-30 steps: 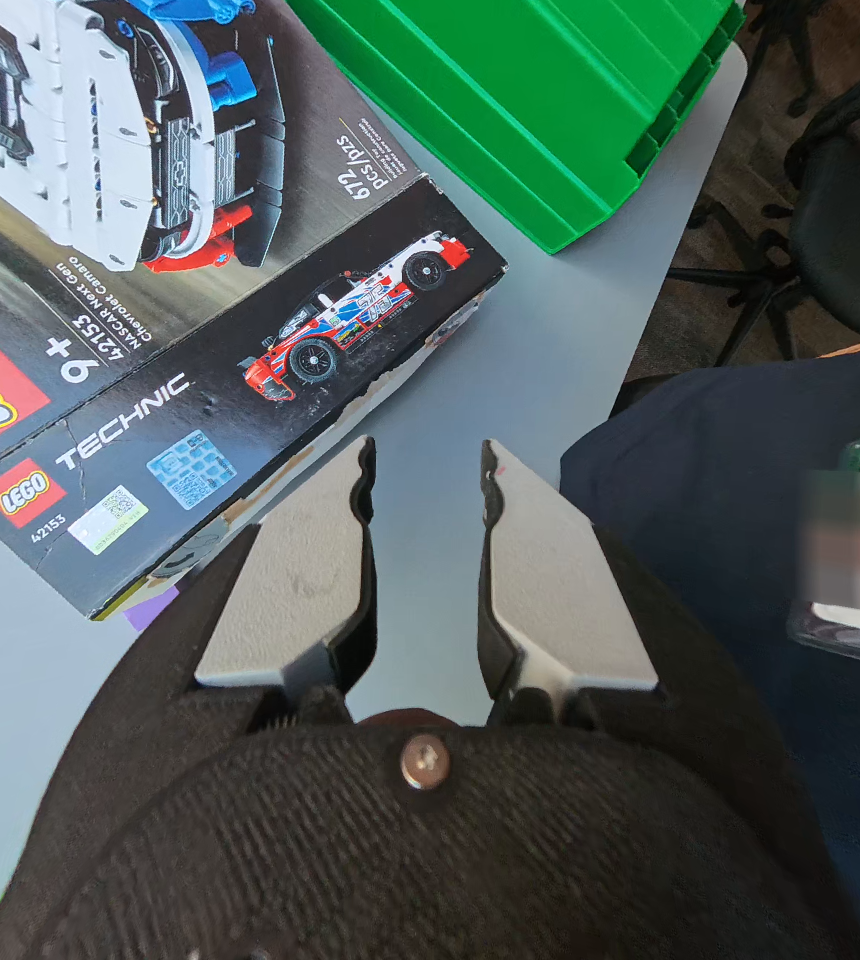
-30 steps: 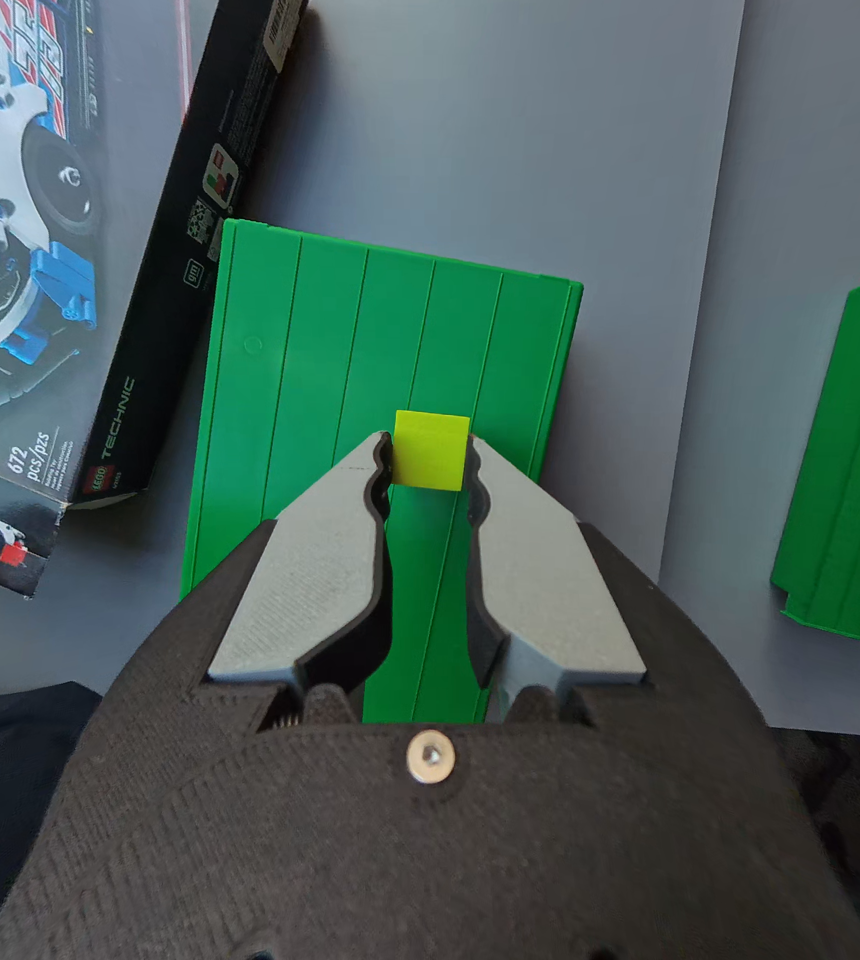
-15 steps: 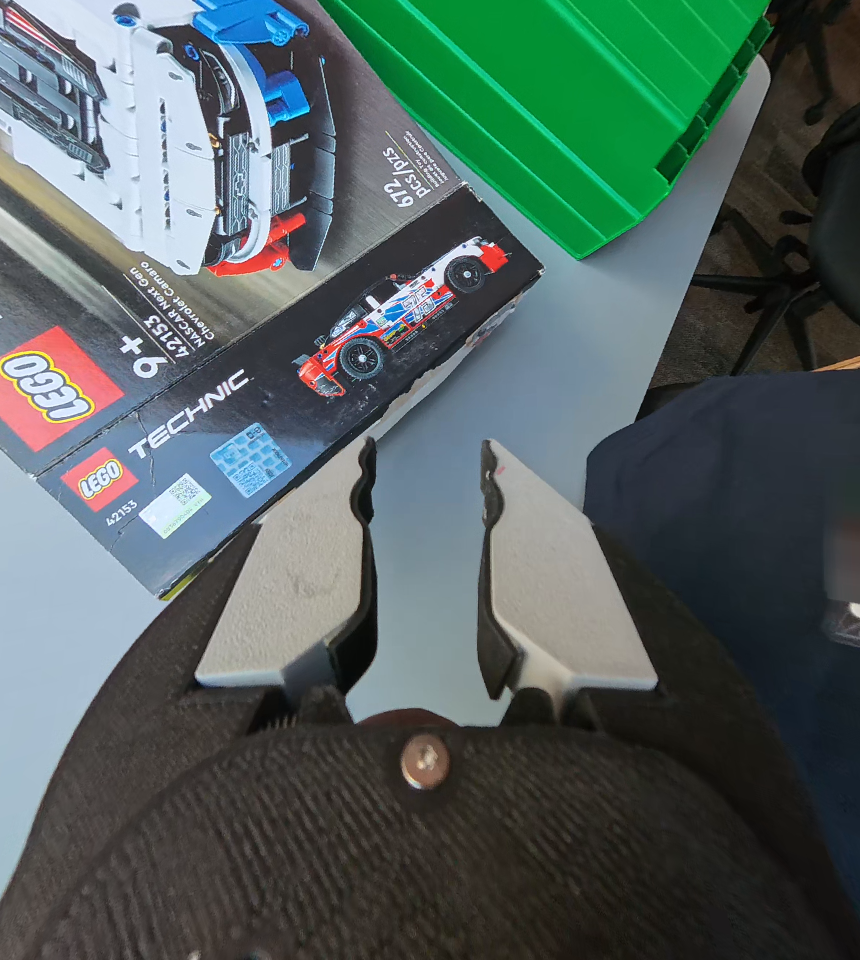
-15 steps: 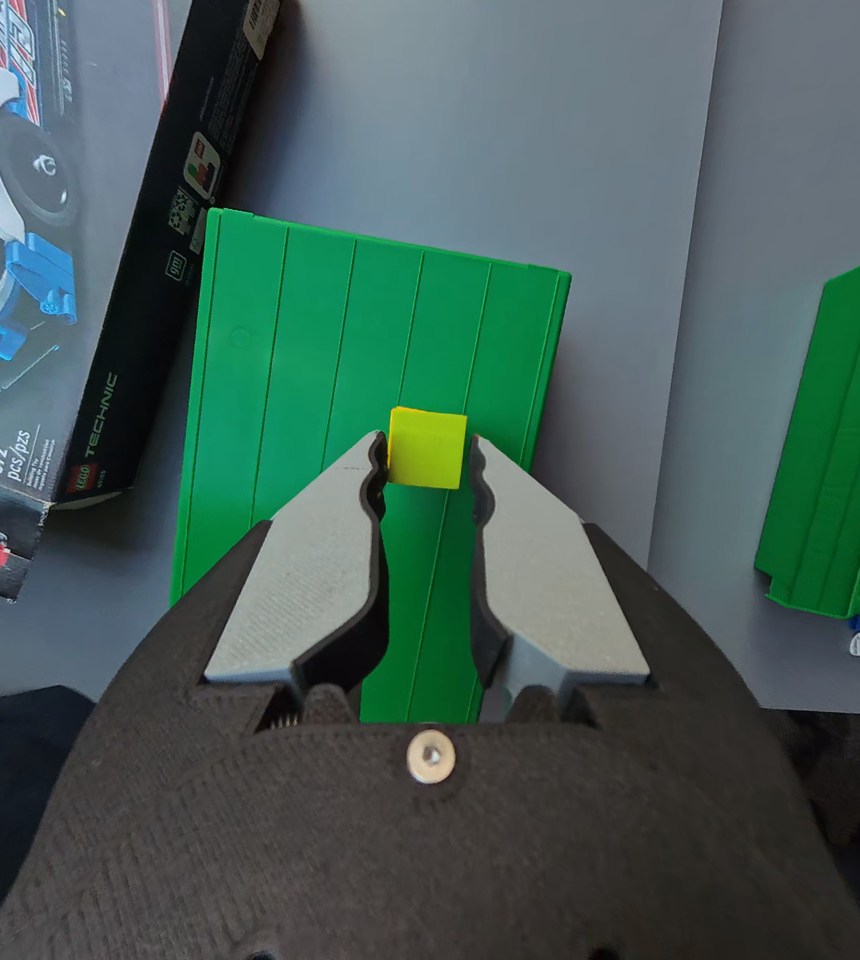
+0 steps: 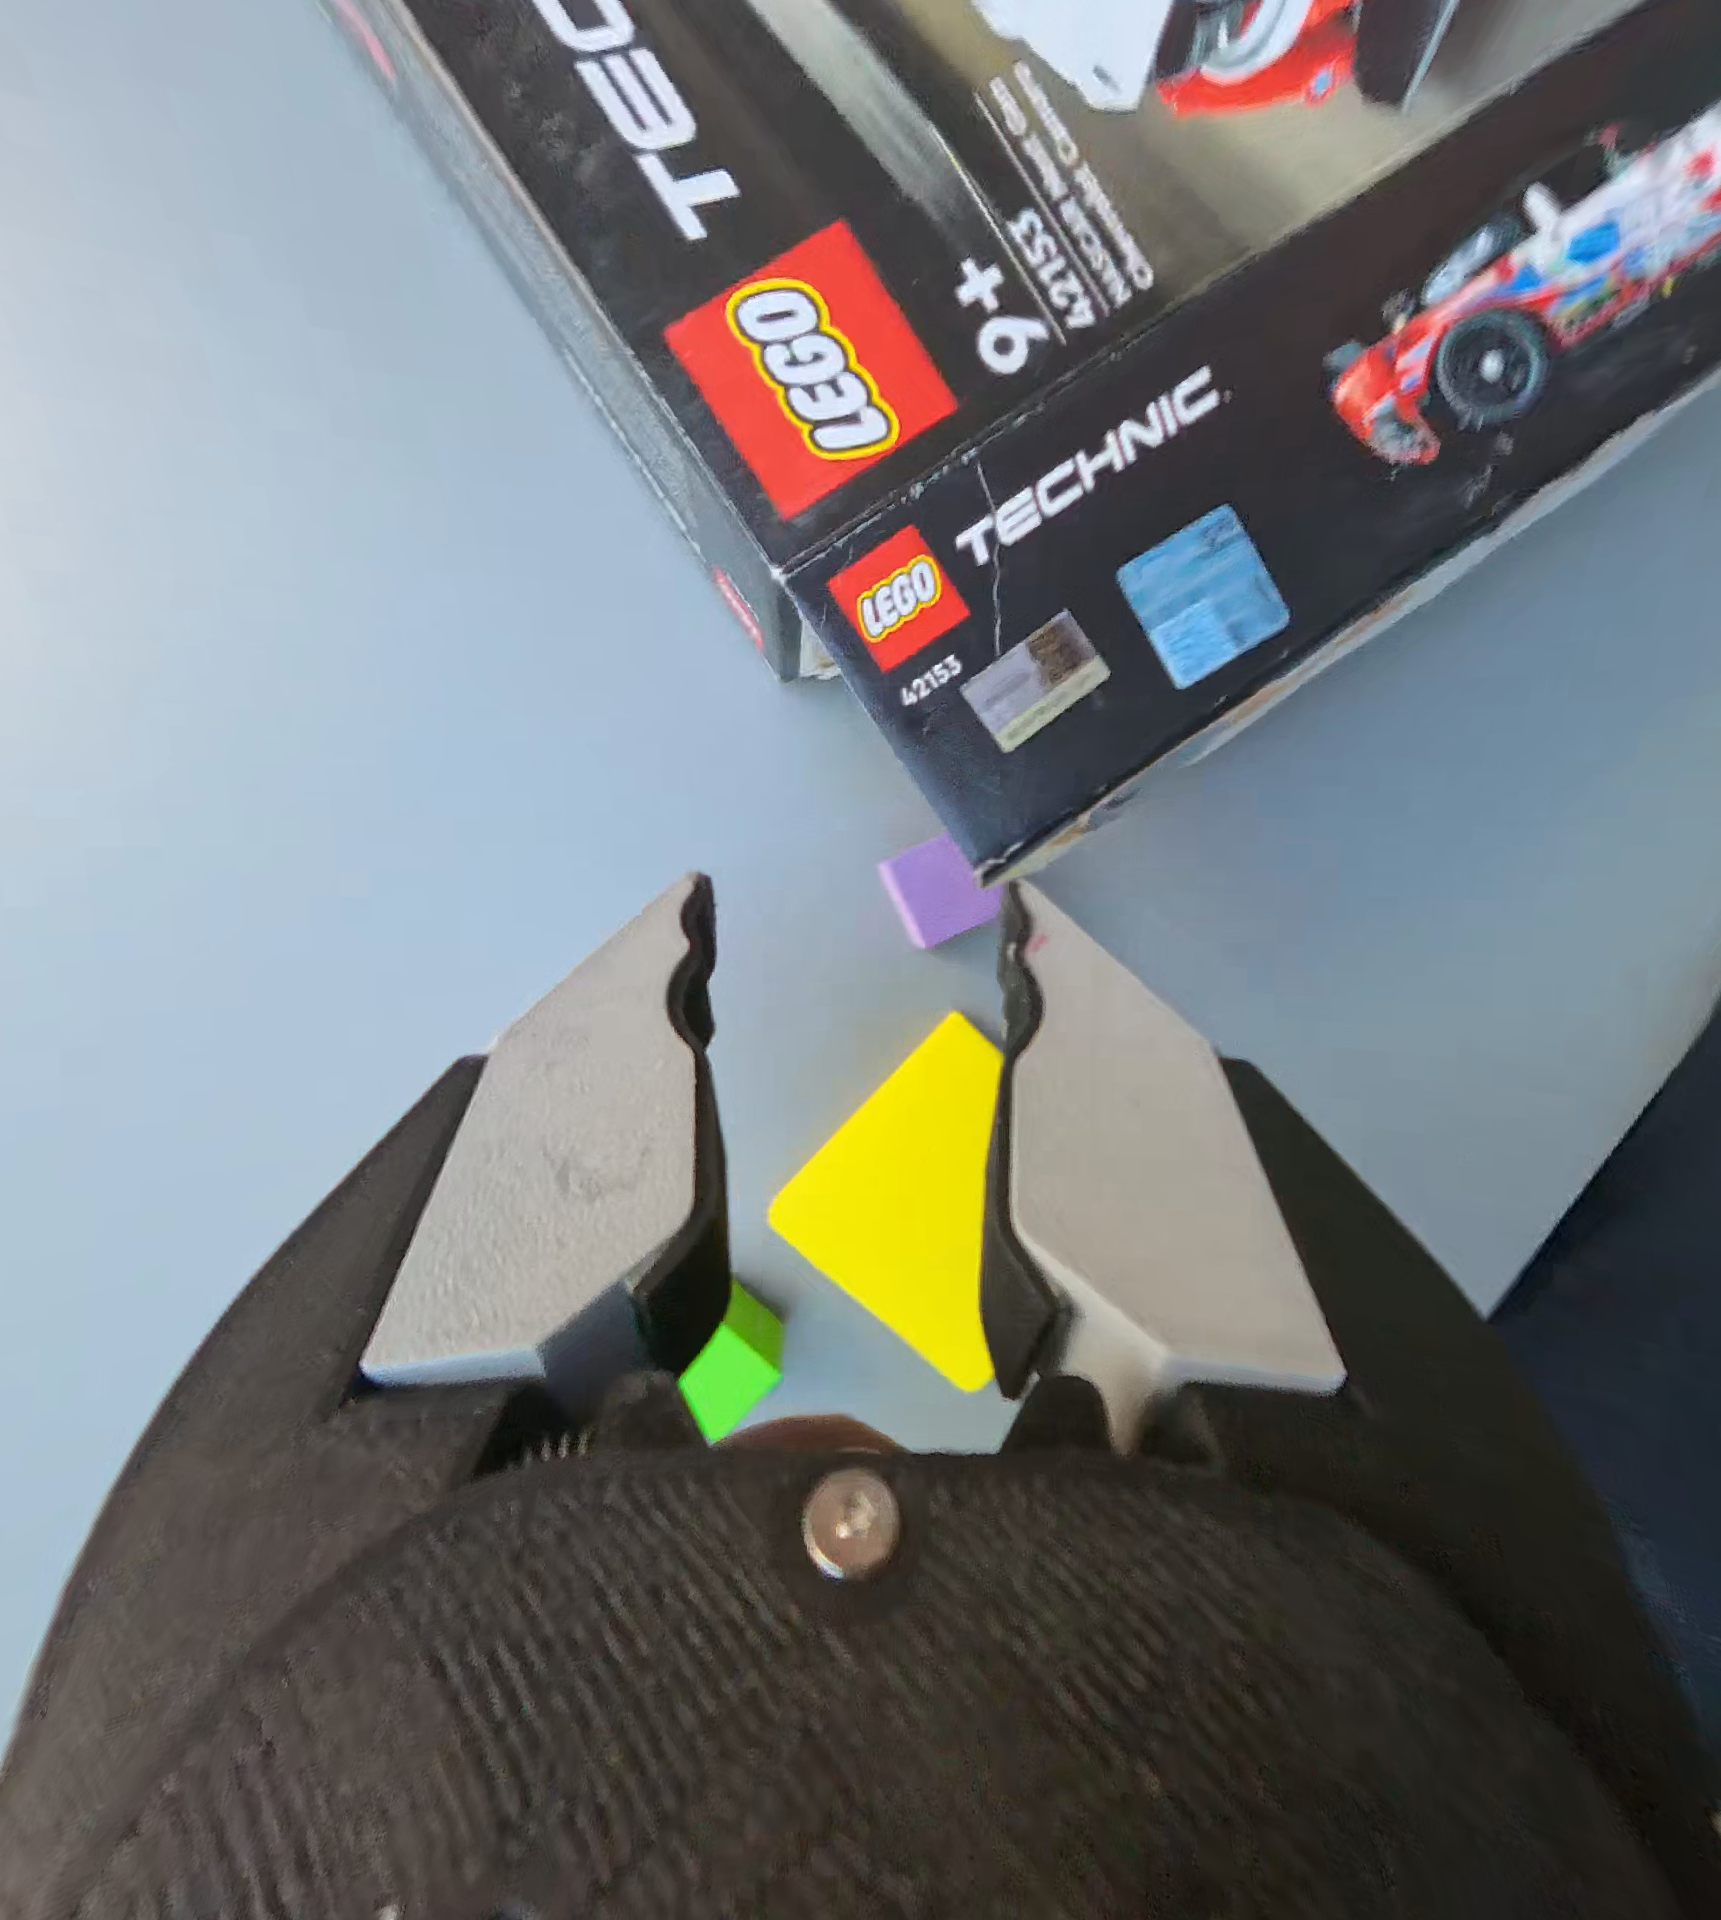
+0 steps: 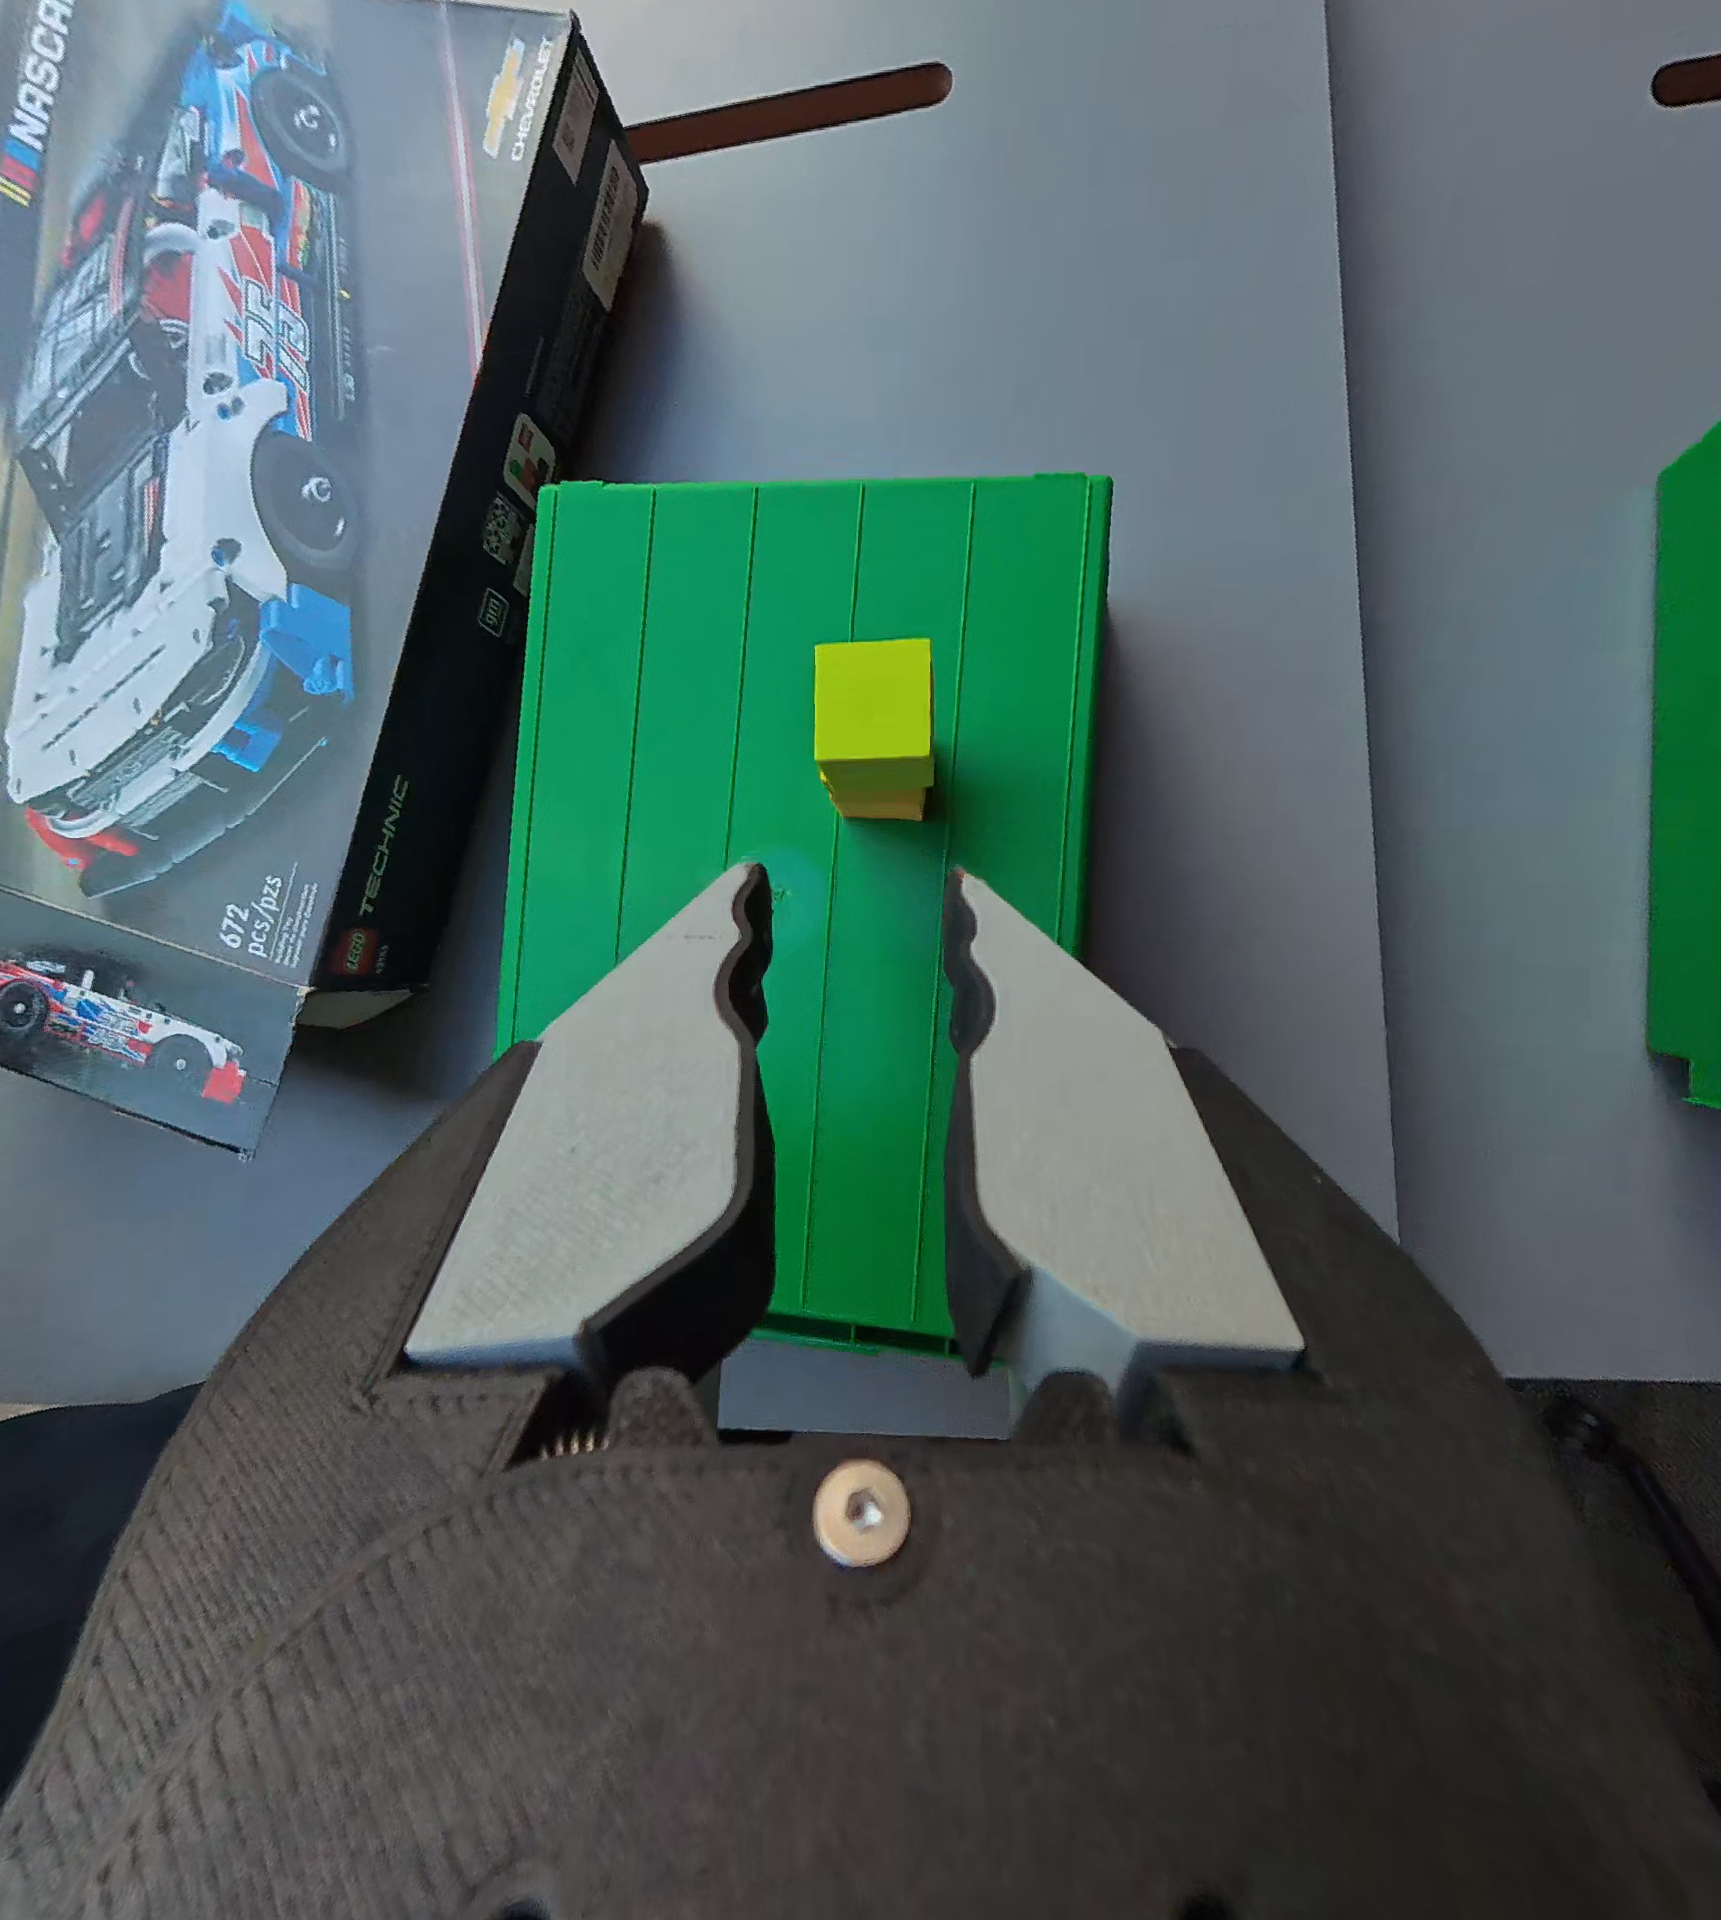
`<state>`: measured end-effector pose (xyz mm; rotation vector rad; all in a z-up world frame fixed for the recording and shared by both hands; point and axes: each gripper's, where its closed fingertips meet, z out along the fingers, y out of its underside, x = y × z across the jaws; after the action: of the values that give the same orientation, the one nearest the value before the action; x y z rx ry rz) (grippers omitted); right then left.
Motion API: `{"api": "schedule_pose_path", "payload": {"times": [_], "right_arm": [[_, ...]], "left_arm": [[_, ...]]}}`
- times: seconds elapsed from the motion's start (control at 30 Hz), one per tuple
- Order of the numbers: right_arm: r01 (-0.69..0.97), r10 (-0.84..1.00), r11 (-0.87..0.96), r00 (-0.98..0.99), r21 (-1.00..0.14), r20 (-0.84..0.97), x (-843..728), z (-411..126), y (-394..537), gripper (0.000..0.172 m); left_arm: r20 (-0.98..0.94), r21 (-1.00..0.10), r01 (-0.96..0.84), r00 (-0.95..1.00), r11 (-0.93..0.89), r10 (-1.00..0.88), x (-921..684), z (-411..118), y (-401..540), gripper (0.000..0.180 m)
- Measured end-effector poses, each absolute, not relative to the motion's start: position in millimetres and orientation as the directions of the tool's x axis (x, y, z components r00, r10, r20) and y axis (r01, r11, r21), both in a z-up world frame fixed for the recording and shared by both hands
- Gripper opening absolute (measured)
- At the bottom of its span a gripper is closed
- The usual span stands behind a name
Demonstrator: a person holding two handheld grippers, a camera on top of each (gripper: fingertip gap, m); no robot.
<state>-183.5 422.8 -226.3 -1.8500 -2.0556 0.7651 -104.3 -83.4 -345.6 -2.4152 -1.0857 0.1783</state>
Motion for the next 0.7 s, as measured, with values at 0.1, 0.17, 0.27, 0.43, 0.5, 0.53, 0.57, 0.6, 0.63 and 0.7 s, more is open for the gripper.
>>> {"api": "schedule_pose_path", "payload": {"times": [0.1,0.17,0.27,0.43,0.5,0.53,0.57,0.6,0.63,0.7], "right_arm": [[0.833,0.977,0.004,-0.121,-0.553,-0.175,-174.9,-224.1,426.1,0.030],[0.834,0.975,-0.019,-0.107,-0.551,-0.196,-169.4,-223.4,426.7,0.030],[0.830,0.975,-0.026,-0.101,-0.557,-0.196,-162.6,-221.1,425.4,0.030],[0.823,0.968,-0.016,-0.130,-0.567,-0.215,-155.0,-216.3,409.1,0.029],[0.822,0.963,-0.004,-0.150,-0.570,-0.223,-153.3,-213.6,399.4,0.028],[0.821,0.960,0.002,-0.161,-0.570,-0.228,-152.5,-212.3,393.7,0.028],[0.821,0.957,0.011,-0.173,-0.570,-0.232,-151.7,-210.9,387.7,0.028],[0.820,0.954,0.020,-0.187,-0.572,-0.235,-151.1,-209.2,381.4,0.027],[0.818,0.950,0.031,-0.202,-0.575,-0.237,-150.4,-207.1,374.6,0.027],[0.813,0.939,0.053,-0.238,-0.579,-0.248,-147.9,-202.9,358.6,0.027]], "left_arm": [[0.136,-0.446,0.574,0.802,-0.687,0.582,-89.4,-357.0,-75.6,0.056],[0.126,-0.393,0.521,0.846,-0.758,0.517,-81.2,-367.7,-77.0,0.059],[0.103,-0.336,0.516,0.852,-0.788,0.513,-80.0,-388.6,-75.5,0.062],[0.134,-0.318,0.496,0.867,-0.808,0.479,-73.2,-417.6,-57.8,0.054],[0.095,-0.336,0.444,0.893,-0.831,0.439,-75.6,-419.4,-56.3,0.035],[0.094,-0.335,0.436,0.898,-0.835,0.431,-75.4,-419.3,-57.4,0.035],[0.090,-0.320,0.440,0.896,-0.839,0.435,-75.7,-419.3,-62.2,0.035],[0.074,-0.309,0.441,0.894,-0.842,0.441,-76.8,-418.7,-68.9,0.035],[0.053,-0.310,0.438,0.894,-0.844,0.445,-78.4,-416.8,-76.5,0.035],[-0.001,-0.312,0.435,0.889,-0.845,0.458,-82.1,-409.8,-96.4,0.035]]}}
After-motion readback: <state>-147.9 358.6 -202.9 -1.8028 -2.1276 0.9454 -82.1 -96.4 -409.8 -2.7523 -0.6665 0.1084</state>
